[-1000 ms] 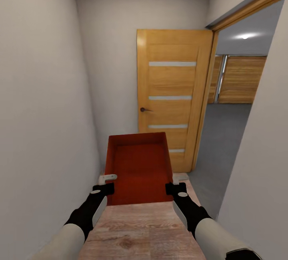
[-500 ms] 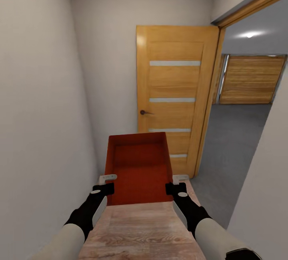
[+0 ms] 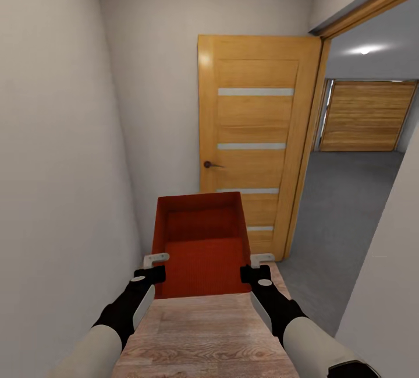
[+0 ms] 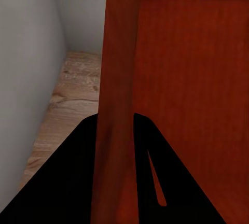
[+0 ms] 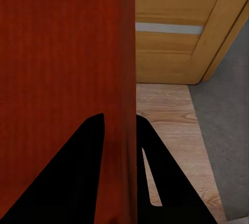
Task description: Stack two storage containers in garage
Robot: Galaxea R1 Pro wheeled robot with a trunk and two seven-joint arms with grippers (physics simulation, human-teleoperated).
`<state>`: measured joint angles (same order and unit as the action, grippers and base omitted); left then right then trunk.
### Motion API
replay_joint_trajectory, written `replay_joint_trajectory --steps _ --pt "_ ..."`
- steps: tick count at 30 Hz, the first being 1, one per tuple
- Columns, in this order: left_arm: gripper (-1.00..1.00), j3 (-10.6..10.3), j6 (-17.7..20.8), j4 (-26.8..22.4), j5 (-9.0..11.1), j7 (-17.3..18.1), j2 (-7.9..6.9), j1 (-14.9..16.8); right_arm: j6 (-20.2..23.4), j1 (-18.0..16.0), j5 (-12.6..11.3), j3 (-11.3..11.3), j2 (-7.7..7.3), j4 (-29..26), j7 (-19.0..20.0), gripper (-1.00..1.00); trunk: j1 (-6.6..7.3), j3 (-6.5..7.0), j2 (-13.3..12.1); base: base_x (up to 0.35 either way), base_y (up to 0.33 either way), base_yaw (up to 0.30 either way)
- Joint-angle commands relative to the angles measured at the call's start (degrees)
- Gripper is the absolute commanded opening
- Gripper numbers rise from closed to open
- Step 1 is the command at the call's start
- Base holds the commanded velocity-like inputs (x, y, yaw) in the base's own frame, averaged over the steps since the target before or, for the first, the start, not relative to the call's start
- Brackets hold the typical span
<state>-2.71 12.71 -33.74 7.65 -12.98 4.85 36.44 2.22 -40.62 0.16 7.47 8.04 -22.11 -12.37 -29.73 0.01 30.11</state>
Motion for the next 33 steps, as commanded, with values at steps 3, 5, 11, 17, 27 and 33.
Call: replay_joint_trajectory --steps 3,5,11,17,27,33 --pt "-1.00 0.01 0.33 -0.45 0.29 -0.46 -0.10 0.04 0.24 0.01 0.10 0.14 -0.37 0.06 -0.63 -1.00 -0.02 -0.02 0.04 0.000 0.000 0.000" --pt "-1.00 -0.01 0.37 -0.51 0.28 -0.46 -0.11 0.04 0.24 0.01 0.10 0.13 -0.37 0.05 -0.63 -1.00 -0.02 -0.02 0.04 0.000 0.000 0.000" --pt "-1.00 -0.01 0.38 -0.55 0.25 -0.46 -0.11 0.04 0.21 0.01 0.10 0.12 -0.36 0.05 -0.64 -1.00 -0.02 -0.02 0.04 0.000 0.000 0.000" --pt "-1.00 -0.02 0.38 -0.53 0.28 -0.52 -0.11 0.04 0.28 0.01 0.10 0.12 -0.36 0.05 -0.64 -1.00 -0.02 -0.02 0.04 0.000 0.000 0.000" --pt "-1.00 0.76 0.47 -2.01 -1.03 -0.51 -0.11 0.04 0.25 0.01 0.05 -0.97 -0.48 0.05 -0.64 -1.00 -0.02 -0.02 0.04 0.163 0.033 0.000" --pt "-1.00 0.78 0.39 -2.17 -0.97 -0.54 -0.11 0.04 0.24 0.01 0.10 -0.97 -0.52 0.06 -0.64 -1.00 -0.02 -0.02 0.04 0.194 0.042 0.000"
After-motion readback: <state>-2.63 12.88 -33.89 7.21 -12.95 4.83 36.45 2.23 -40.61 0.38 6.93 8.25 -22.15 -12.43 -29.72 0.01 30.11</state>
